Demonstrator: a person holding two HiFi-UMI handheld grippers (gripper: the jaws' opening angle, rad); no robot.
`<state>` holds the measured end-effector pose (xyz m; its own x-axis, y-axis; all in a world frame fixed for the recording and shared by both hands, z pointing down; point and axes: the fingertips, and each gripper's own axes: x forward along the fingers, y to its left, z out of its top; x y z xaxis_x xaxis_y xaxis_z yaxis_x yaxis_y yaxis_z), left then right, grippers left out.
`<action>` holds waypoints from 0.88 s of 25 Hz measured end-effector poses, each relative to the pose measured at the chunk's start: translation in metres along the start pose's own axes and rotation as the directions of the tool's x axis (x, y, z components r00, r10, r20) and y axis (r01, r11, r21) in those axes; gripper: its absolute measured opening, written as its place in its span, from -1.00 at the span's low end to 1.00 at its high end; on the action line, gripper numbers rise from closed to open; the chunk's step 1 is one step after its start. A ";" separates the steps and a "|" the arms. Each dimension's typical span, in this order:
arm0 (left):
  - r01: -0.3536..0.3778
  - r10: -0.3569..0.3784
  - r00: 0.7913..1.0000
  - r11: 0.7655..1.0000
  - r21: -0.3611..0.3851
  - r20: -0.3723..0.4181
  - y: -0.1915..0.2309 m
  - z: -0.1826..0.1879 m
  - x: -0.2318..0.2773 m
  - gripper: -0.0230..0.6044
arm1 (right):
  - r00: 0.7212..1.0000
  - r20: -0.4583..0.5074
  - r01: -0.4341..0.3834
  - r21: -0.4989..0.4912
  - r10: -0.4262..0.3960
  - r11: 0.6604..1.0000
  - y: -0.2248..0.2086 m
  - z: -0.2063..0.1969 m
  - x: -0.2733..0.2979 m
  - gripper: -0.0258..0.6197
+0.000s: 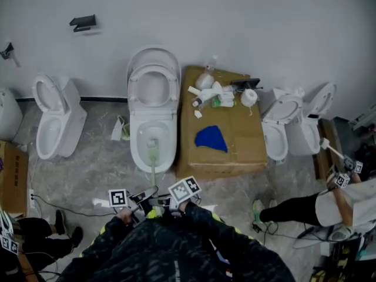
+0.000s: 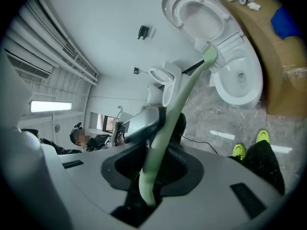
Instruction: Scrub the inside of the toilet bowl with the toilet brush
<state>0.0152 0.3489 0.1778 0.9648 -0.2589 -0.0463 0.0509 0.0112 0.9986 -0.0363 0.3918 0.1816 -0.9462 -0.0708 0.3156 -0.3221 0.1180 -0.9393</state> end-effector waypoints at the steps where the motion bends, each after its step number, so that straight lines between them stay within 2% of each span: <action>1: 0.000 0.000 1.000 1.000 0.002 0.000 0.001 0.001 -0.001 -0.63 | 1.000 0.000 0.004 0.005 -0.004 1.000 -0.001 0.001 0.001 -0.66; 12: -0.042 0.043 0.999 0.999 -0.024 0.024 0.023 0.043 0.022 -0.63 | 0.999 -0.038 0.032 0.033 -0.031 0.999 -0.032 0.041 0.000 -0.66; 22: -0.121 0.124 0.991 0.991 -0.059 0.049 0.052 0.121 0.085 -0.63 | 0.995 -0.096 0.032 0.090 -0.024 0.995 -0.078 0.127 -0.029 -0.66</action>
<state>0.0687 0.2107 0.2283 0.9500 -0.3022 0.0790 -0.0510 0.0995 0.9937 0.0198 0.2584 0.2291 -0.9368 0.0222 0.3492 -0.3486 0.0263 -0.9369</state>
